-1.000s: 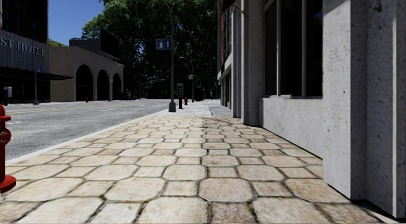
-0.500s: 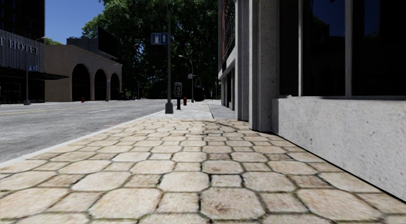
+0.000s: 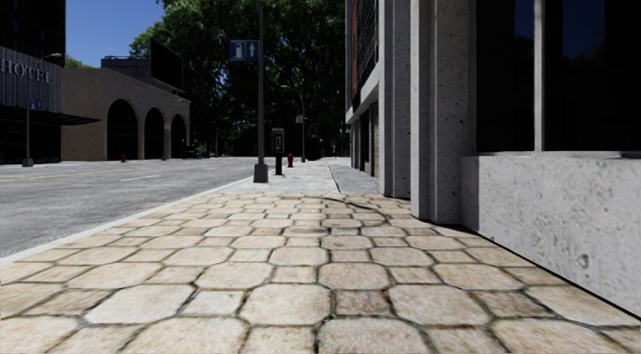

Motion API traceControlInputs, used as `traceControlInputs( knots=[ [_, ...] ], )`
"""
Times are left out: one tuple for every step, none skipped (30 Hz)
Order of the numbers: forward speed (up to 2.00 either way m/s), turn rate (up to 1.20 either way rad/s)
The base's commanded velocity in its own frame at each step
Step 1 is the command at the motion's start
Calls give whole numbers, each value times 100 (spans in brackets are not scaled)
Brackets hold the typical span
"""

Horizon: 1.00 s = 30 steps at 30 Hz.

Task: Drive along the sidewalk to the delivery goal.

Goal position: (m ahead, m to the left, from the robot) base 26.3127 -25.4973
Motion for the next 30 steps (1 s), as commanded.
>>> traceControlInputs(
  knots=[
    [200,0],
    [200,0],
    [200,0],
    [200,0],
    [200,0],
    [200,0],
    [200,0],
    [200,0],
    [200,0],
    [200,0],
    [200,0],
    [200,0],
    [200,0],
    [200,0],
    [200,0],
    [200,0],
    [200,0],
    [200,0],
    [200,0],
    [200,0],
    [200,0],
    [200,0],
    [200,0],
    [200,0],
    [200,0],
    [200,0],
    [200,0],
    [200,0],
    [200,0],
    [200,0]
  ],
)
